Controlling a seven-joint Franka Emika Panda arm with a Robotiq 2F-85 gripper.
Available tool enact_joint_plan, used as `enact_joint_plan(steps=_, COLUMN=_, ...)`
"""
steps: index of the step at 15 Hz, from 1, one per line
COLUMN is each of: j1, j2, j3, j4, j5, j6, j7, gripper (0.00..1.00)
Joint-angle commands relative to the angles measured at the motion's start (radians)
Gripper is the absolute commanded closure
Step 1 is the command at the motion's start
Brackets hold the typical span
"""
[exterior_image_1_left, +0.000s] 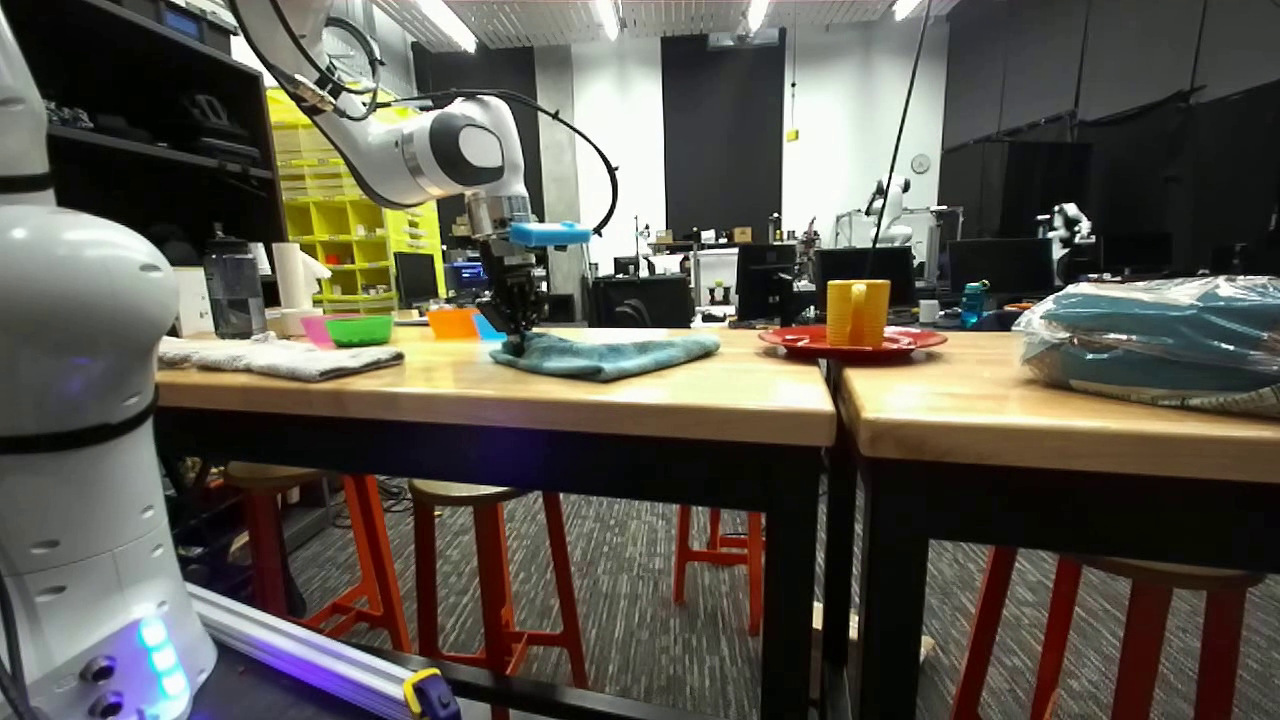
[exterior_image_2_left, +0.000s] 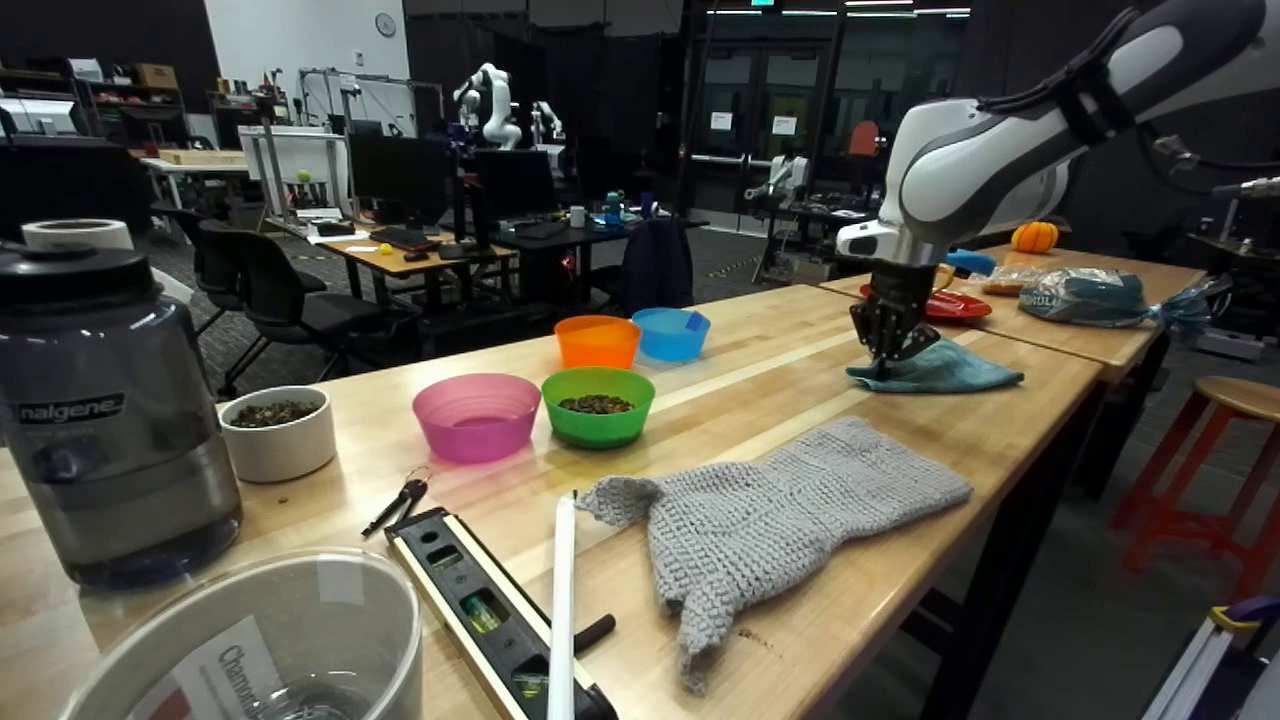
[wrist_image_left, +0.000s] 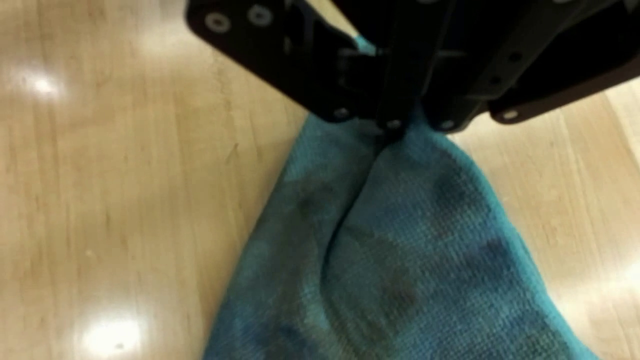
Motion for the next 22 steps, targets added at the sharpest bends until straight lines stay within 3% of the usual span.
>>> enact_joint_plan(steps=1, j1=0.012, j2=-0.065, j3=0.033, j4=-0.048, j5=0.038, j6=-0.026, j7=0.046, gripper=1.00)
enact_joint_plan(steps=11, j1=0.122, j2=-0.235, j3=0.097, j4=-0.148, j5=0.174, j6=-0.151, j7=0.073, gripper=0.99)
enact_joint_plan(steps=22, j1=0.134, j2=-0.213, j3=0.050, j4=0.026, j5=0.167, j6=-0.363, j7=-0.078, gripper=0.99)
